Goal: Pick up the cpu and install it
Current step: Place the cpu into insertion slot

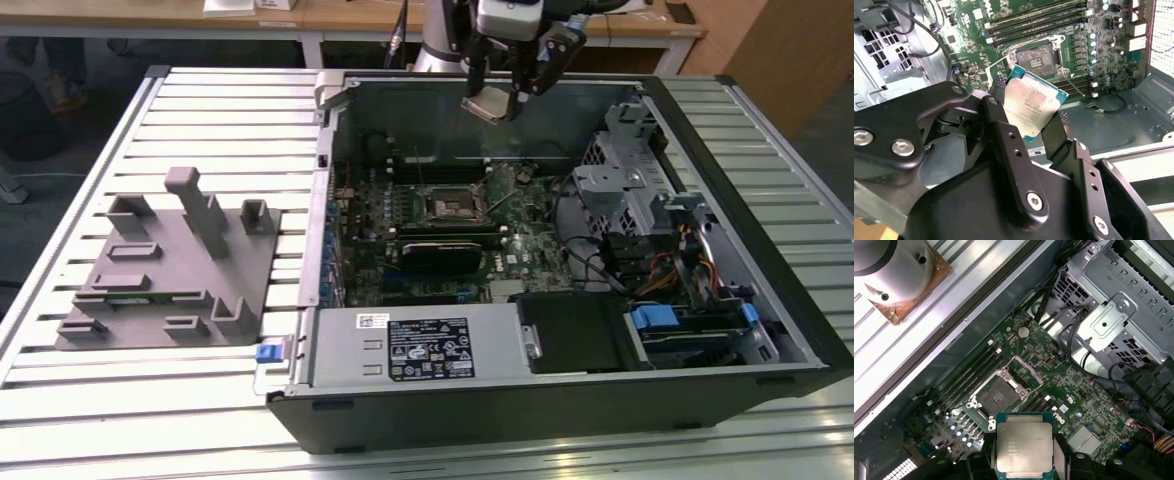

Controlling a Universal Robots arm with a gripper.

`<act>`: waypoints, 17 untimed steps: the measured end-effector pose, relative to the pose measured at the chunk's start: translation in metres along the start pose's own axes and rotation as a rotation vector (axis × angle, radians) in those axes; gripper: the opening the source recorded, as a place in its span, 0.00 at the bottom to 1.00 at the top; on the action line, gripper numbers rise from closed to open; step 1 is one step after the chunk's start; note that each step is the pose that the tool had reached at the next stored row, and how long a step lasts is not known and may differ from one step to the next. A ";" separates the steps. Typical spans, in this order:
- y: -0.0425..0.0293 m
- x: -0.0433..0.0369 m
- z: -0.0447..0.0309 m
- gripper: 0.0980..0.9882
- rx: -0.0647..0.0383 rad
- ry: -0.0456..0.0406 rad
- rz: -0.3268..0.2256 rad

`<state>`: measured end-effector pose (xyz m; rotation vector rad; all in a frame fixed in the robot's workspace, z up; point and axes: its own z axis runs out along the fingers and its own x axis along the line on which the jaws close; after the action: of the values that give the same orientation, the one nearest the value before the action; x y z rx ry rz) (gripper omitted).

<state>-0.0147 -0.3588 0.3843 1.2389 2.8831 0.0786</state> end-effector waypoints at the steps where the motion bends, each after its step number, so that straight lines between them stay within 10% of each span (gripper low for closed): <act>1: 0.0000 0.0000 0.0000 0.50 0.000 -0.0003 0.006; 17: 0.0001 0.0001 0.0011 0.50 -0.004 -0.0107 0.227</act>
<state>-0.0147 -0.3587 0.3831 1.5553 2.7190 0.0775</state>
